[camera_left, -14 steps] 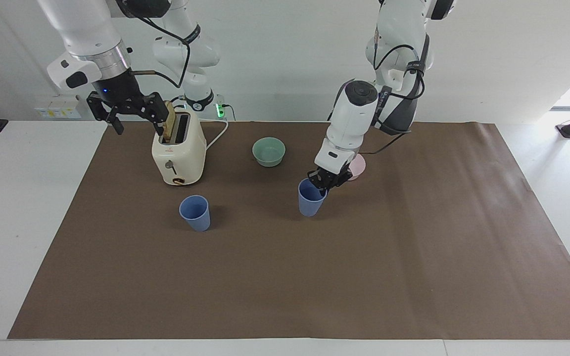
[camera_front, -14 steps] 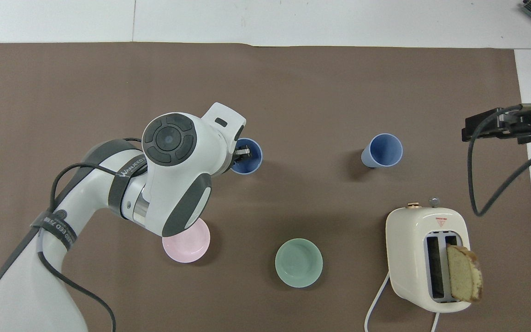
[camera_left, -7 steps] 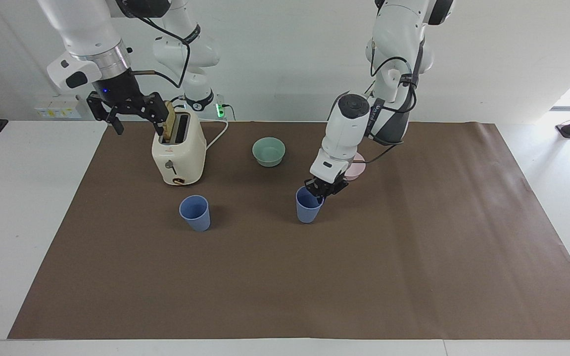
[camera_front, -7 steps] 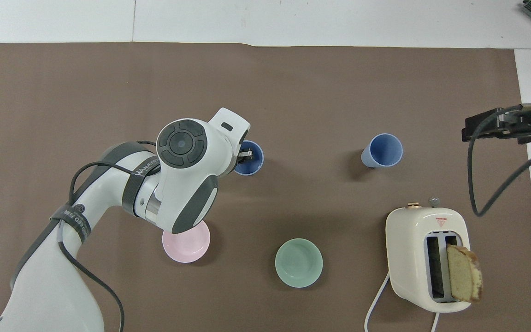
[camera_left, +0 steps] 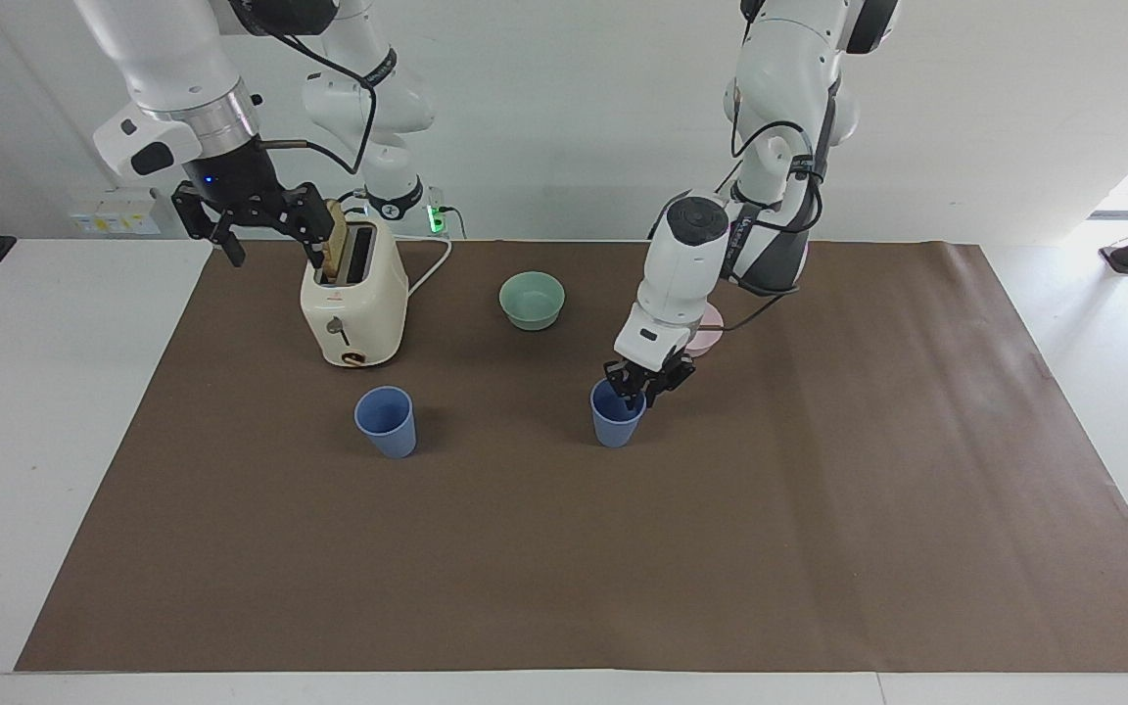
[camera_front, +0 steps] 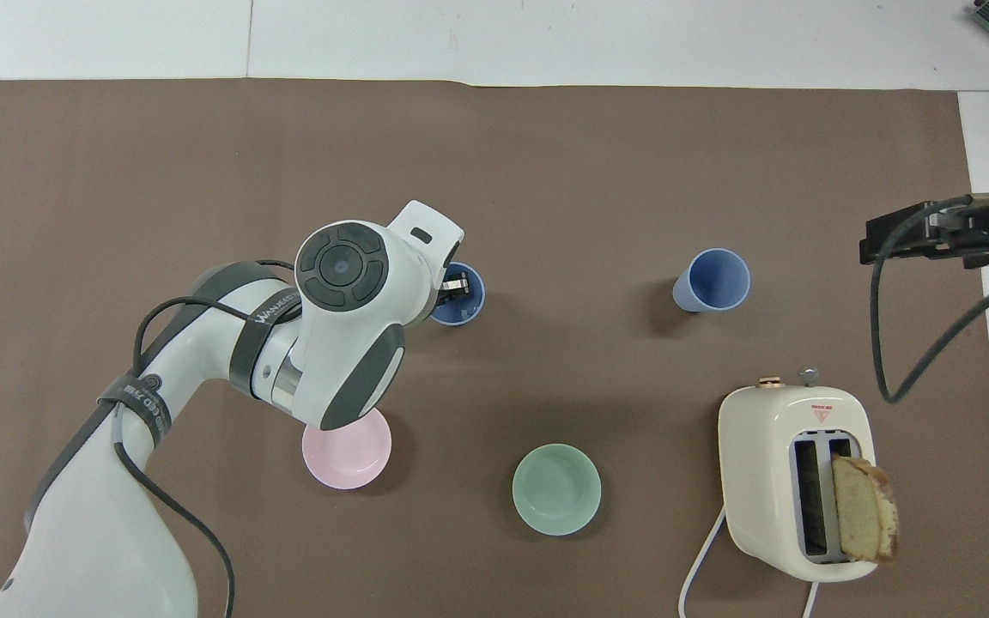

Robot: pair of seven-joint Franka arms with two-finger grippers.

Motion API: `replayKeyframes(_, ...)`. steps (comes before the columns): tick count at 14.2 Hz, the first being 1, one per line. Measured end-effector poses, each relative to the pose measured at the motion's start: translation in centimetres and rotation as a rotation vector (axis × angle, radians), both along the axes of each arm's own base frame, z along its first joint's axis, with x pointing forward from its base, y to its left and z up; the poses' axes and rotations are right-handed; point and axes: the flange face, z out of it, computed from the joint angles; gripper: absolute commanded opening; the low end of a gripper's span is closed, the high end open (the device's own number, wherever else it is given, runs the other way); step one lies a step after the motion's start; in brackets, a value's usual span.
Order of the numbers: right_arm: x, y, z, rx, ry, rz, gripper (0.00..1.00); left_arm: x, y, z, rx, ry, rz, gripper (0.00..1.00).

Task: Stack blue cups with both arms
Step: 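Carry the blue cup with the left gripper to the table center and set it down, then withdraw the left gripper while the right gripper grasps the other blue cup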

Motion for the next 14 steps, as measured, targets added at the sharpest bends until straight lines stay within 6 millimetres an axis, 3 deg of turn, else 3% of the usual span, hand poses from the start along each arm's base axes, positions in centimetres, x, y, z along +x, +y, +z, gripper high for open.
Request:
replayKeyframes(4,0.0,0.0,0.0,0.0,0.001,0.0,1.0,1.5,1.8,1.9,0.008,-0.028,0.026,1.0)
replayKeyframes(7,-0.1,0.0,-0.1,0.0,0.007,0.0,1.0,2.8,4.6,4.2,0.021,-0.048,0.032,1.0)
replayKeyframes(10,0.2,0.5,-1.5,0.0,0.012,0.007,1.0,4.0,9.6,6.9,0.051,-0.041,-0.009,1.0)
replayKeyframes(14,0.8,2.7,-6.4,-0.001,0.04,0.044,1.0,4.4,17.8,11.0,0.102,-0.008,-0.119,1.0)
